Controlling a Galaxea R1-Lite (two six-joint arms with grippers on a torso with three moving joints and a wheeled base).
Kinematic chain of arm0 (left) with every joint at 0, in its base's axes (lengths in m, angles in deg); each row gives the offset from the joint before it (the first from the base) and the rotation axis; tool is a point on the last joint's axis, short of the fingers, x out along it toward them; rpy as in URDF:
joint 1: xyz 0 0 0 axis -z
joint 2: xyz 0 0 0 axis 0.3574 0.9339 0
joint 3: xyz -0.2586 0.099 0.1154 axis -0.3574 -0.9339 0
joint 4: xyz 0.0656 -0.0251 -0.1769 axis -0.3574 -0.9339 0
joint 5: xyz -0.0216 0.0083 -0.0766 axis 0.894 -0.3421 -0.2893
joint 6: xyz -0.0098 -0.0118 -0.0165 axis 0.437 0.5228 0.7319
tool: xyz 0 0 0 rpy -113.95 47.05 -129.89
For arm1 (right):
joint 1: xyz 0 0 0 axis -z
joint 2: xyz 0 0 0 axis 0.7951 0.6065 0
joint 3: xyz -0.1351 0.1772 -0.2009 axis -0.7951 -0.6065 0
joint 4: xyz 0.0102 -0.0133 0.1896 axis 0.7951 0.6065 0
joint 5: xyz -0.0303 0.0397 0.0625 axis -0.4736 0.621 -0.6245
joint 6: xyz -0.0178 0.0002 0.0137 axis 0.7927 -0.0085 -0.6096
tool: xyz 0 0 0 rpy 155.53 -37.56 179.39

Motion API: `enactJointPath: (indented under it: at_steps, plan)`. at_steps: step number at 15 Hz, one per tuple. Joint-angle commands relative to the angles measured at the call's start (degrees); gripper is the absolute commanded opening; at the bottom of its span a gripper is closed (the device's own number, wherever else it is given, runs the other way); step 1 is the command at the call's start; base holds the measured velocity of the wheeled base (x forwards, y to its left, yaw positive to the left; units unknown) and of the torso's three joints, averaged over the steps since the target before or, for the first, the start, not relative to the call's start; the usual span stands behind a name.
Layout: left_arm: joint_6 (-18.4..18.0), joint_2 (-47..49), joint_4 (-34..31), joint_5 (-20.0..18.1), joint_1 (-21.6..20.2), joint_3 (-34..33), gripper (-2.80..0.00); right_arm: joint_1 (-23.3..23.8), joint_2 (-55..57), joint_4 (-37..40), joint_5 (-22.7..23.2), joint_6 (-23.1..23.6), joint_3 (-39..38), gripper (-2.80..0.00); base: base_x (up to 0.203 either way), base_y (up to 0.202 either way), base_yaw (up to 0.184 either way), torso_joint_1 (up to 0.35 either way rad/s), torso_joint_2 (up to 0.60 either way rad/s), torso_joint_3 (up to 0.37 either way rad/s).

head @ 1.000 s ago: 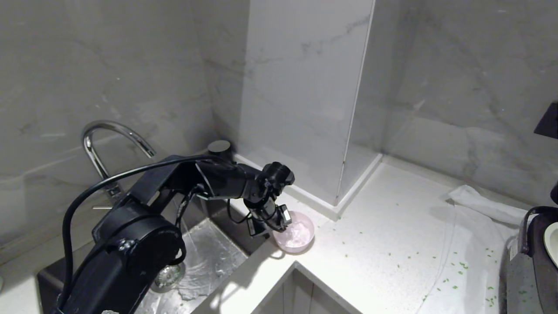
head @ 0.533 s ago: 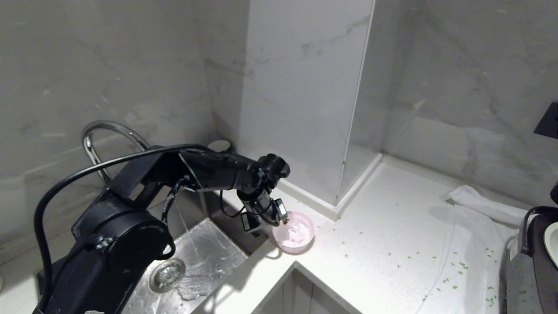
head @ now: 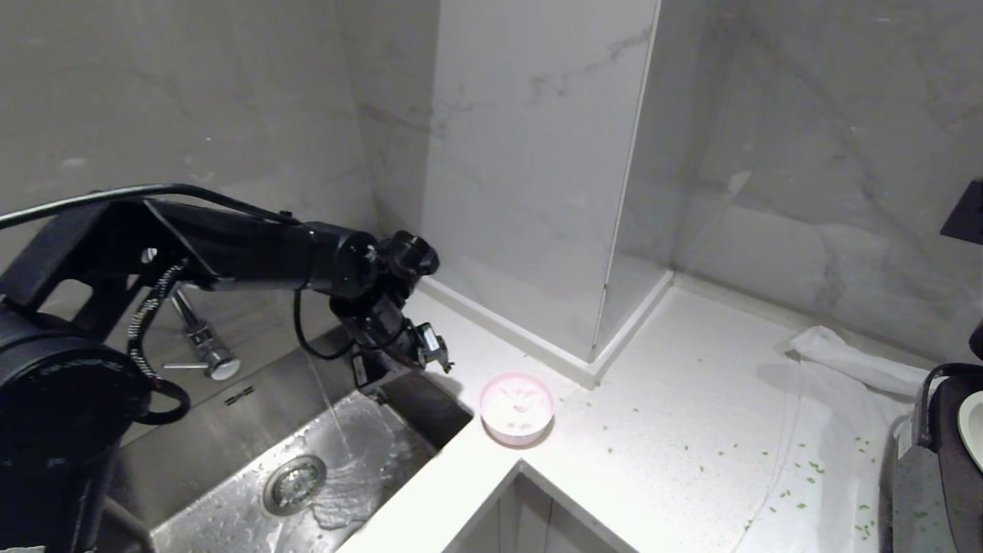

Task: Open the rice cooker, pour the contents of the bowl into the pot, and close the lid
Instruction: Turn off the tap

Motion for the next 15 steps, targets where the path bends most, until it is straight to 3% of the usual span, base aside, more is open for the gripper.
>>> enactJointPath:
  at_steps: [1,4,7,12,14,15]
  plan:
    - [-1.37,-9.20,3.59,0.01,-3.62,-10.03,0.00,-0.01,0.00,0.01,0.03,0.03,0.00,-2.80,0.000,0.000,0.000,0.000,0.00,0.000]
    - [-6.64,-17.39,13.52,0.24,-9.88,-25.58,0.00,-0.01,0.07,0.01,0.03,0.03,0.00,-2.80,0.000,0.000,0.000,0.000,0.00,0.000]
    - [-11.69,-20.82,20.23,0.19,-20.06,-34.15,0.00,-0.01,0.02,0.01,0.03,0.03,0.00,-2.80,0.000,0.000,0.000,0.000,0.00,0.000]
    - [-15.39,-19.94,23.69,-0.12,-33.59,-36.89,0.00,-0.01,0.07,0.01,0.03,0.03,0.00,-2.80,0.000,0.000,0.000,0.000,0.00,0.000]
    - [-16.21,-17.33,25.35,-0.05,-36.89,-35.79,0.00,-0.01,0.07,0.01,0.03,0.03,0.00,-2.80,0.000,0.000,0.000,0.000,0.00,0.000]
    - [-16.27,-16.16,26.30,-0.07,-38.20,-35.12,-2.80,-0.01,0.00,0.01,0.03,0.03,0.00,-2.80,0.000,0.000,0.000,0.000,0.00,0.000]
